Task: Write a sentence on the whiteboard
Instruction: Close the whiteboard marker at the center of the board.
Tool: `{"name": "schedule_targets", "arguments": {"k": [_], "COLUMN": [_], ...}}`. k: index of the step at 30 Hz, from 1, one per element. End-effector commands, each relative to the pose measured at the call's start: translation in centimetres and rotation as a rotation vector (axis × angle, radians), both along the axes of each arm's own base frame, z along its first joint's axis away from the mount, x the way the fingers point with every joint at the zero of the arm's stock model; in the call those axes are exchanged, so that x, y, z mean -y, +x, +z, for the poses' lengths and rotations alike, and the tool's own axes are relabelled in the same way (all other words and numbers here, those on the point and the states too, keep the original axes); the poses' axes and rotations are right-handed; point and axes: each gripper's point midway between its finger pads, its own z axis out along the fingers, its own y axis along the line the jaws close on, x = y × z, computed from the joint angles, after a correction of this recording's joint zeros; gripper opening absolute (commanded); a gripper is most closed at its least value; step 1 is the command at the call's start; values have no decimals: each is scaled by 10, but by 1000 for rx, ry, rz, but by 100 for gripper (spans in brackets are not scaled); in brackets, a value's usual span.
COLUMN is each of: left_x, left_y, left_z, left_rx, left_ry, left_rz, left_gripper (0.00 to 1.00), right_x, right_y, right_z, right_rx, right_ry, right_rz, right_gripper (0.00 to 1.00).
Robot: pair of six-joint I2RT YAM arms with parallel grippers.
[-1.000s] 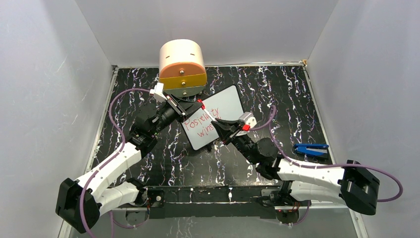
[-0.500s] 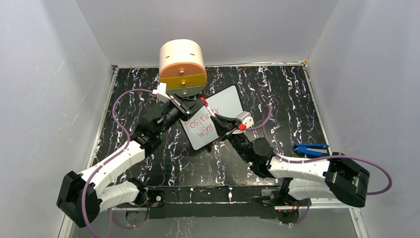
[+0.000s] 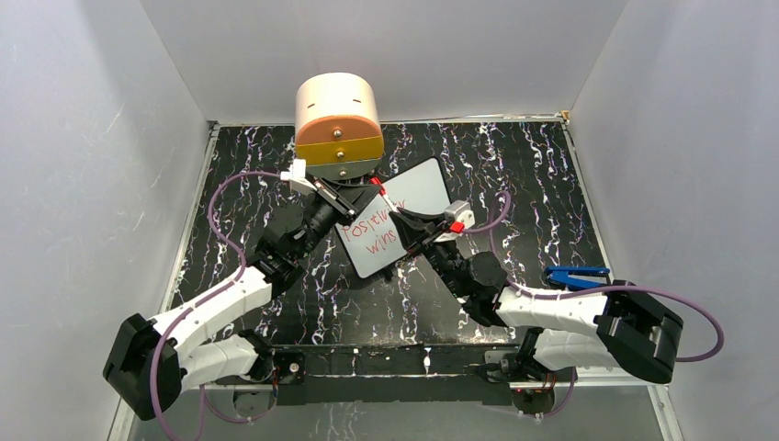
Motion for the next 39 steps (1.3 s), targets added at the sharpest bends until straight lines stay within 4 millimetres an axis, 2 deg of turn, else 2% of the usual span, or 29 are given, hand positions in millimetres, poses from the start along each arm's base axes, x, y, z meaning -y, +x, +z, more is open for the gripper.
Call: {"name": "schedule_targets", "arguments": {"k": [1, 2, 8, 11, 13, 21, 25, 30, 39], "left_x": [23, 18, -18, -27, -28, -21, -22, -17, -9], "left_y": [-51, -48, -31, -24, -19, -4, 3, 0, -5], "left_z": [-13, -13, 4, 11, 12, 13, 9, 12, 6], "left_rx": [37, 47, 118, 129, 132, 122, 94, 102, 74], "left_ry": [72, 97, 195, 226, 253, 196, 128, 92, 70], "left_rz": [-209, -175, 27, 74, 82, 19, -25, -65, -121], "left_gripper": [0, 4, 47, 60, 64, 62, 51, 39, 41], "right_x": [7, 8, 15, 16, 15, 11, 11, 10, 7], "right_y": [-1, -1, -5, -9, -13, -27, -32, -34, -36], "right_z": [34, 31, 9, 2, -1, -3, 0, 1, 6], "right_rx": [8, -1, -61, -76, -82, -98, -100, -102, -91], "right_ry": [151, 138, 86, 72, 64, 75, 87, 88, 98], "right_rz": [37, 35, 39, 53, 74, 162, 186, 202, 221], "right_gripper": [0, 0, 0, 0, 0, 0, 0, 0, 0]}}
